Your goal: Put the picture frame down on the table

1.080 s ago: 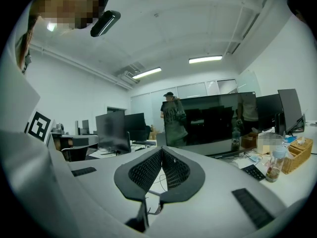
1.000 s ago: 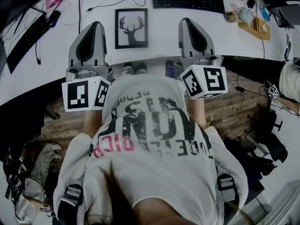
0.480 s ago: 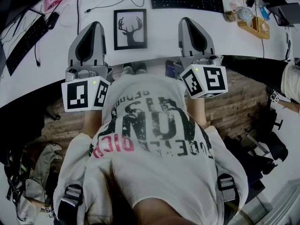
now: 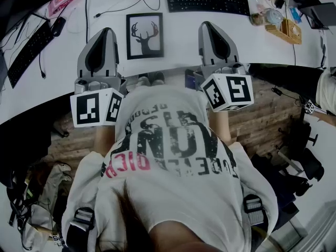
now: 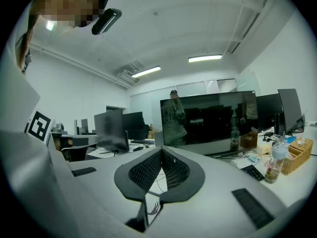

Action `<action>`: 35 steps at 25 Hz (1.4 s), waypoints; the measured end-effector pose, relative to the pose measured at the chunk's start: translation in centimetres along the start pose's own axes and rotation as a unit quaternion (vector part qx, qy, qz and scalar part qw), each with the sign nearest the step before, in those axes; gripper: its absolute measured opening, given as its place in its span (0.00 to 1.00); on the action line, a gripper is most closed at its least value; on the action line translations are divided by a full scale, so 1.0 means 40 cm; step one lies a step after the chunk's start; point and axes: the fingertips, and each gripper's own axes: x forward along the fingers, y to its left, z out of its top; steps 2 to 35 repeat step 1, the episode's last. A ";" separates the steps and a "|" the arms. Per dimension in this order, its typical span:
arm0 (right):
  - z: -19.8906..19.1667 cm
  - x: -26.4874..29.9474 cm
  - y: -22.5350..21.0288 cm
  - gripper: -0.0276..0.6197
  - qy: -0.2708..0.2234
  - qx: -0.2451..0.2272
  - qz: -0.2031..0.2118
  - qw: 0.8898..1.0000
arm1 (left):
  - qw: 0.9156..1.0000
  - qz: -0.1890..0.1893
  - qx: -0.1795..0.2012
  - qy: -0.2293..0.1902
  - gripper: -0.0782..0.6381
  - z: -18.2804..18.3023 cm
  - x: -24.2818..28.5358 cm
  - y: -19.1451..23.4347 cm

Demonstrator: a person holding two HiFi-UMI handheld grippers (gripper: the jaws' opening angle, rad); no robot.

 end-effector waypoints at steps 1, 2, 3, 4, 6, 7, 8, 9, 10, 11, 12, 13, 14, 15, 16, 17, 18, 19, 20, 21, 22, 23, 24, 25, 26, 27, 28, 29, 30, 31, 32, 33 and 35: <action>-0.007 -0.004 0.001 0.05 0.004 0.001 0.001 1.000 | 1.000 0.002 -0.002 0.003 0.11 -0.007 -0.005 -0.001; -0.007 -0.004 0.001 0.05 0.004 0.001 0.001 1.000 | 1.000 0.002 -0.002 0.003 0.11 -0.007 -0.005 -0.001; -0.007 -0.004 0.001 0.05 0.004 0.001 0.001 1.000 | 1.000 0.002 -0.002 0.003 0.11 -0.007 -0.005 -0.001; -0.007 -0.004 0.001 0.05 0.004 0.001 0.001 1.000 | 1.000 0.002 -0.002 0.003 0.11 -0.007 -0.005 -0.001; -0.007 -0.004 0.001 0.05 0.004 0.001 0.001 1.000 | 1.000 0.002 -0.002 0.003 0.11 -0.007 -0.005 -0.001; -0.007 -0.004 0.001 0.05 0.004 0.001 0.001 1.000 | 1.000 0.002 -0.002 0.003 0.11 -0.007 -0.005 -0.001; -0.007 -0.004 0.001 0.05 0.004 0.001 0.001 1.000 | 1.000 0.002 -0.002 0.003 0.11 -0.007 -0.005 -0.001; -0.007 -0.004 0.001 0.05 0.004 0.001 0.001 1.000 | 1.000 0.002 -0.002 0.003 0.11 -0.007 -0.005 -0.001; -0.007 -0.004 0.001 0.05 0.004 0.001 0.001 1.000 | 1.000 0.002 -0.002 0.003 0.11 -0.007 -0.005 -0.001; -0.007 -0.004 0.001 0.05 0.004 0.001 0.001 1.000 | 1.000 0.002 -0.002 0.003 0.11 -0.007 -0.005 -0.001; -0.007 -0.004 0.001 0.05 0.004 0.001 0.001 1.000 | 1.000 0.002 -0.002 0.003 0.11 -0.007 -0.005 -0.001; -0.007 -0.004 0.001 0.05 0.004 0.001 0.001 1.000 | 1.000 0.002 -0.002 0.003 0.11 -0.007 -0.005 -0.001; -0.007 -0.004 0.001 0.05 0.004 0.001 0.001 1.000 | 1.000 0.002 -0.002 0.003 0.11 -0.007 -0.005 -0.001; -0.007 -0.004 0.001 0.05 0.004 0.001 0.001 1.000 | 1.000 0.002 -0.002 0.003 0.11 -0.007 -0.005 -0.001; -0.007 -0.004 0.001 0.05 0.004 0.001 0.001 1.000 | 1.000 0.002 -0.002 0.003 0.11 -0.007 -0.005 -0.001; -0.007 -0.004 0.001 0.05 0.004 0.001 0.001 1.000 | 1.000 0.002 -0.002 0.003 0.11 -0.007 -0.005 -0.001; -0.007 -0.004 0.001 0.05 0.004 0.001 0.001 1.000 | 1.000 0.002 -0.002 0.003 0.11 -0.007 -0.005 -0.001; -0.007 -0.004 0.001 0.05 0.004 0.001 0.001 1.000 | 1.000 0.002 -0.002 0.003 0.11 -0.007 -0.005 -0.001; -0.007 -0.004 0.001 0.05 0.004 0.001 0.001 1.000 | 1.000 0.002 -0.002 0.003 0.11 -0.007 -0.005 -0.001; -0.007 -0.004 0.001 0.05 0.004 0.001 0.001 1.000 | 1.000 0.002 -0.002 0.003 0.11 -0.007 -0.005 -0.001; -0.007 -0.004 0.001 0.05 0.004 0.001 0.001 1.000 | 1.000 0.002 -0.002 0.003 0.11 -0.007 -0.005 -0.001; -0.007 -0.004 0.001 0.05 0.004 0.001 0.001 1.000 | 1.000 0.002 -0.002 0.003 0.11 -0.007 -0.005 -0.001; -0.007 -0.004 0.001 0.05 0.004 0.001 0.001 1.000 | 1.000 0.002 -0.002 0.003 0.11 -0.007 -0.005 -0.001; -0.007 -0.004 0.001 0.05 0.004 0.001 0.001 1.000 | 1.000 0.002 -0.002 0.003 0.11 -0.007 -0.005 -0.001; -0.007 -0.004 0.001 0.05 0.004 0.001 0.001 1.000 | 1.000 0.002 -0.002 0.003 0.11 -0.007 -0.005 -0.001; -0.007 -0.004 0.001 0.05 0.004 0.001 0.001 1.000 | 1.000 0.002 -0.002 0.003 0.11 -0.007 -0.005 -0.001; -0.007 -0.004 0.001 0.05 0.004 0.001 0.001 1.000 | 1.000 0.002 -0.002 0.003 0.11 -0.007 -0.005 -0.001; -0.007 -0.004 0.001 0.05 0.004 0.001 0.001 1.000 | 1.000 0.002 -0.002 0.003 0.11 -0.007 -0.005 -0.001; -0.007 -0.004 0.001 0.05 0.004 0.001 0.001 1.000 | 1.000 0.002 -0.002 0.003 0.11 -0.007 -0.005 -0.001; -0.007 -0.004 0.001 0.05 0.004 0.001 0.001 1.000 | 1.000 0.002 -0.002 0.003 0.11 -0.007 -0.005 -0.001; -0.007 -0.004 0.001 0.05 0.004 0.001 0.001 1.000 | 1.000 0.002 -0.002 0.003 0.11 -0.007 -0.005 -0.001; -0.007 -0.004 0.001 0.05 0.004 0.001 0.001 1.000 | 1.000 0.002 -0.002 0.003 0.11 -0.007 -0.005 -0.001; -0.007 -0.004 0.001 0.05 0.004 0.001 0.001 1.000 | 1.000 0.002 -0.002 0.003 0.11 -0.007 -0.005 -0.001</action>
